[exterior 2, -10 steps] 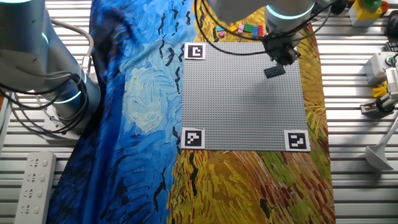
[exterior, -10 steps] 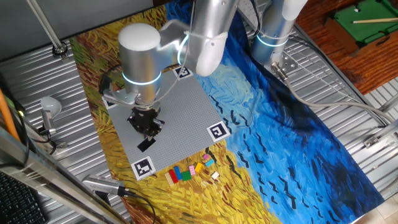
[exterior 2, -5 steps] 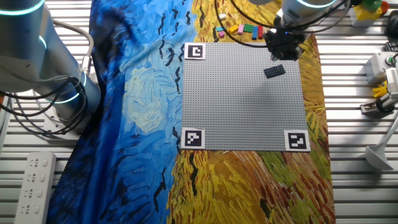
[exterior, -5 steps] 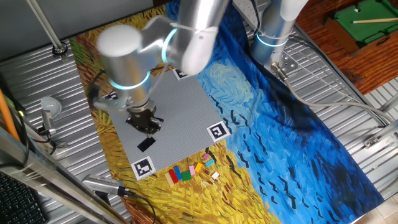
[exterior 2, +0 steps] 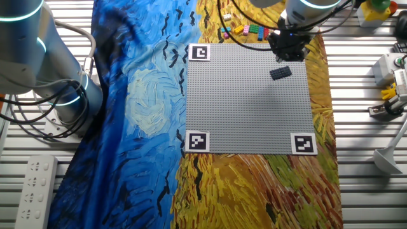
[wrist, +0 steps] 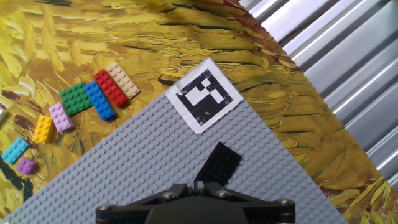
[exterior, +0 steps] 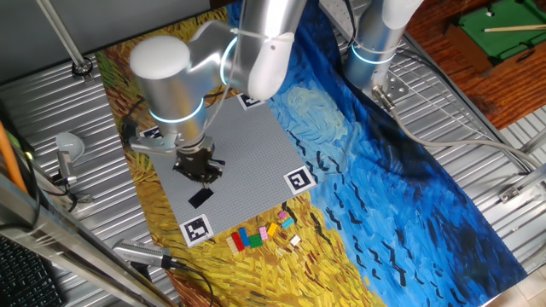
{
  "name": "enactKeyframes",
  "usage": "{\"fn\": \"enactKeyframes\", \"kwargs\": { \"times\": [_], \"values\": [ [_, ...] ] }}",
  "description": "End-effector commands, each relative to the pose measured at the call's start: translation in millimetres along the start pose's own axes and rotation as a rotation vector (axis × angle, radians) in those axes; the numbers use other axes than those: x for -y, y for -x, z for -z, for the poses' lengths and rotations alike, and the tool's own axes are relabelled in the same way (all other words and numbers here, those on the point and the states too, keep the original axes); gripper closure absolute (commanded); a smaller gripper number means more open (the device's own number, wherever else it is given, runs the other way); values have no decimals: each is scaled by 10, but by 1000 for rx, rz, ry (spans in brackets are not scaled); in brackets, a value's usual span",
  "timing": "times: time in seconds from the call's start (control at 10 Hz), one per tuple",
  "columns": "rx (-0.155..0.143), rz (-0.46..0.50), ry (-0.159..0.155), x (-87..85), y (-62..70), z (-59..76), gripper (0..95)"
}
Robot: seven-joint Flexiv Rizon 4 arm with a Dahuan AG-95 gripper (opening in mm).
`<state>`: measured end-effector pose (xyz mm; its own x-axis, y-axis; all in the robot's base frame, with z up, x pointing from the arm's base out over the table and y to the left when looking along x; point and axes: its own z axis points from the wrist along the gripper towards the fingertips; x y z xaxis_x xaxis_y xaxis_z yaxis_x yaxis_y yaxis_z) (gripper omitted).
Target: Stack small Lego blocks one on top of the other
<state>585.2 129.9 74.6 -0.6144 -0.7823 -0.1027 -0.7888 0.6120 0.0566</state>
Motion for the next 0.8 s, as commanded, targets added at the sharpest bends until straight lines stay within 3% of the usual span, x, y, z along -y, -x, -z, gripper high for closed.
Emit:
{"fn": "enactKeyframes", "kwargs": {
  "times": [0.1,0.8],
  "values": [
    [-12,10,-4,10,3,1,950],
    [6,86,-13,10,3,1,950]
  ]
}}
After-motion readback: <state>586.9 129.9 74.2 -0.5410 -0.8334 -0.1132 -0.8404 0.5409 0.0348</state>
